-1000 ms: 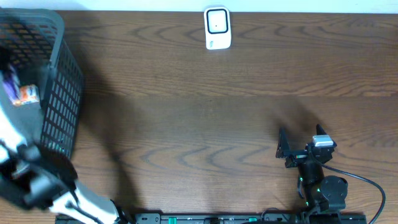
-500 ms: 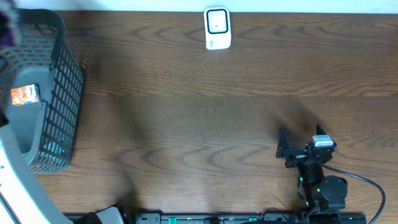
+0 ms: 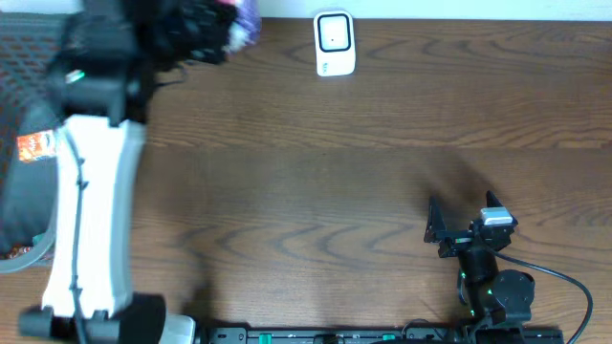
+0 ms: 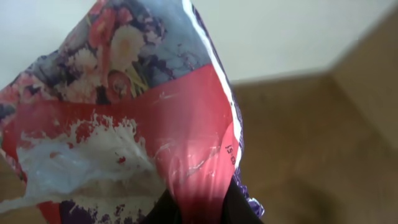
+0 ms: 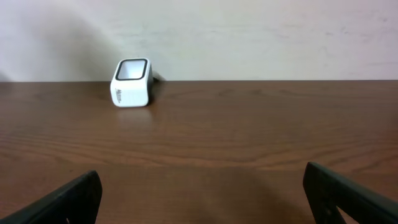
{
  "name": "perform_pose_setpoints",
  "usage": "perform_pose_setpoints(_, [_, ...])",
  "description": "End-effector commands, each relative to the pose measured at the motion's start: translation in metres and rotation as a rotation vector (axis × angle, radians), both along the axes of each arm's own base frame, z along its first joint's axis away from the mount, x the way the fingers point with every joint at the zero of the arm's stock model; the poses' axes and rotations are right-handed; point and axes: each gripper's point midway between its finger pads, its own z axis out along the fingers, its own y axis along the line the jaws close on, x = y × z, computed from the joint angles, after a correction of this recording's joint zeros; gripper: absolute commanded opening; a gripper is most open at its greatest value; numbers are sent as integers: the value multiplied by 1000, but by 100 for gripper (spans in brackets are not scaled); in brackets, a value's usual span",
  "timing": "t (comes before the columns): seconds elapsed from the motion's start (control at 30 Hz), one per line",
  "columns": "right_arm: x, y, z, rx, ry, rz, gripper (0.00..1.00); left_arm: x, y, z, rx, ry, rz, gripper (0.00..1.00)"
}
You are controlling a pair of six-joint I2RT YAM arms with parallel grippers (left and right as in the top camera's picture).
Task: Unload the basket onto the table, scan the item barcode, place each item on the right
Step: 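Carry the pink package to the scanner and set it on the table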
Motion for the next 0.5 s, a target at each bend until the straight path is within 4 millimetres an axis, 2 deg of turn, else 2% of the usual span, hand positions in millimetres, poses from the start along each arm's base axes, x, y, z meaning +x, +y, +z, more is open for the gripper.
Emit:
perform_pose_setpoints(0.0, [0, 0, 0, 10, 0, 0, 99, 3, -33, -44, 57, 91, -115, 7])
perform_pose_setpoints(0.13, [0, 0, 0, 10, 0, 0, 99, 7, -61, -111, 129, 263, -152, 7])
perform_pose_setpoints(0.3, [0, 0, 0, 10, 0, 0, 99, 17, -77, -185, 233, 429, -91, 8])
perform_pose_setpoints(0.47, [0, 0, 0, 10, 0, 0, 99, 5, -98, -243, 268, 601, -65, 7])
